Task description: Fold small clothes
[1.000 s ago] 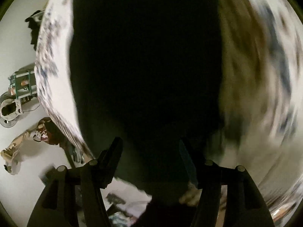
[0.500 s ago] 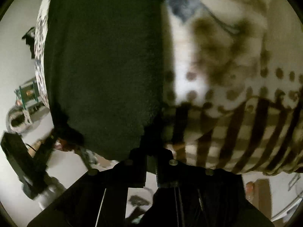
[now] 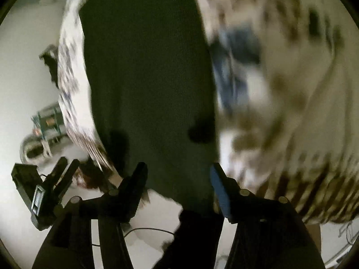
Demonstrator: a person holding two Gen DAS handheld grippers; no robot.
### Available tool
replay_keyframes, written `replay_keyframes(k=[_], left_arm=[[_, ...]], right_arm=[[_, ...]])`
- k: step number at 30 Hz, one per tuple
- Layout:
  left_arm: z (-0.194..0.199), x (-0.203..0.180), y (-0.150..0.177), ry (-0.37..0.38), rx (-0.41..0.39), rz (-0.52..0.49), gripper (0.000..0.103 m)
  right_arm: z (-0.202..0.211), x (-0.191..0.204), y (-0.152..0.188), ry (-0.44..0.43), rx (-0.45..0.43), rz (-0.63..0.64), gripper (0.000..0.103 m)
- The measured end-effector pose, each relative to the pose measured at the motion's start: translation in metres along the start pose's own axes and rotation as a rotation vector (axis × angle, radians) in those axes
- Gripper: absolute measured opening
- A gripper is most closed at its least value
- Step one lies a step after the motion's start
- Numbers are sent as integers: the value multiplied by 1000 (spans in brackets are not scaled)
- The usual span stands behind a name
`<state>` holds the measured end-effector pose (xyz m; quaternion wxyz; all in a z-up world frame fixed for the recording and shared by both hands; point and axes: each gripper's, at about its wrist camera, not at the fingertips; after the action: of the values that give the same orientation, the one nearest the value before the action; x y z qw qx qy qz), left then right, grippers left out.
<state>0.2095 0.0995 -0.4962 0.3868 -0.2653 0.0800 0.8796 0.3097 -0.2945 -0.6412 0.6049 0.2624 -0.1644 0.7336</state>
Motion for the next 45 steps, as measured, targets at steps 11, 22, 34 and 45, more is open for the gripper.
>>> replay_keyframes(k=[11,22,34,45], left_arm=[[-170,-115,-222,166,79,-95,73],[-209,-153,-263,213,57,-261,3],[-223,-129,-286,184,144,-174,47],[-72,-63,-176,188,126,-154,57]], right_arm=[[37,-16,-260,84,-307,-38,88],[34,-37,-376,170,-350,-71,10],[52,-56,-359,117,-330,-151,24],[78,-14,-159,29,-203,-79,59]])
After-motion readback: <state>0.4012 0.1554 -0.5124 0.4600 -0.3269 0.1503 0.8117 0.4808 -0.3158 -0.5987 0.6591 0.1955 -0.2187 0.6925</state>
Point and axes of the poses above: each gripper's, at about its wrist camera, not at the fingertips, and z roughly against the way its jaws point, x to its left, y to its underside, and after that the axes turned 15 degrees about z, right-handed
